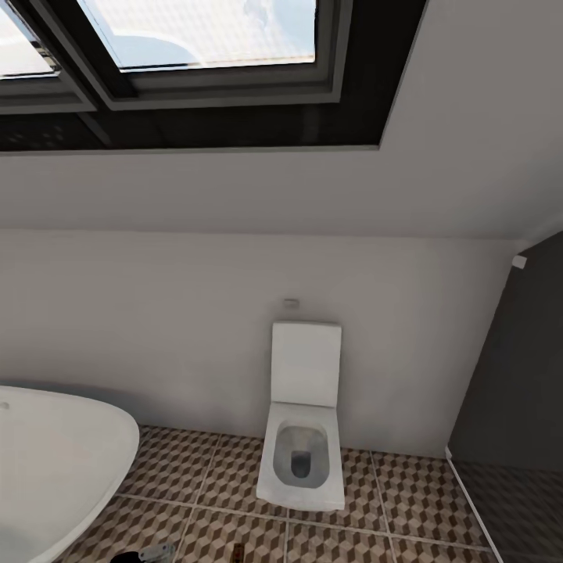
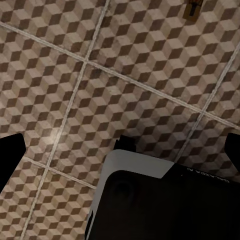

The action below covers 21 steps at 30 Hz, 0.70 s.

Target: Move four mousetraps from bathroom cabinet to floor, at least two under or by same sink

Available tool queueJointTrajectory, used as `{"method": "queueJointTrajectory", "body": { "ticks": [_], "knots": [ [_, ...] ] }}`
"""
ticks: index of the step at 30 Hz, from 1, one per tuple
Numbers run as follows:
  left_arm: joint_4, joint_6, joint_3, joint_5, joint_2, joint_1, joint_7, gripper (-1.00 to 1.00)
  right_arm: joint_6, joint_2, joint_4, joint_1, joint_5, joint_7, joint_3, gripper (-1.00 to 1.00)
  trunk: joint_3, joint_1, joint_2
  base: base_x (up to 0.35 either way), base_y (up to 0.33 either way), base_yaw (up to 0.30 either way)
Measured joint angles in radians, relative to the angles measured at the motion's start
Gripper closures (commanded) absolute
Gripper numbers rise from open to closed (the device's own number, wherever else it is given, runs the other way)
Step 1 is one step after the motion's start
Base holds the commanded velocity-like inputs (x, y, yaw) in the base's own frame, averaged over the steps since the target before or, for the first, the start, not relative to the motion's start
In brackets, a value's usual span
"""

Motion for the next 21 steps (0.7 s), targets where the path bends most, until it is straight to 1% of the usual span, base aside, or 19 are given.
{"method": "queueJointTrajectory", "body": {
  "ticks": [21],
  "knots": [
    [0.0, 0.0, 0.0, 0.0, 0.0, 0.0, 0.0, -1.0, 0.0, 0.0, 0.0, 0.0, 0.0, 0.0, 0.0, -1.0, 0.0, 0.0, 0.0, 0.0, 0.0, 0.0]
  ]
}}
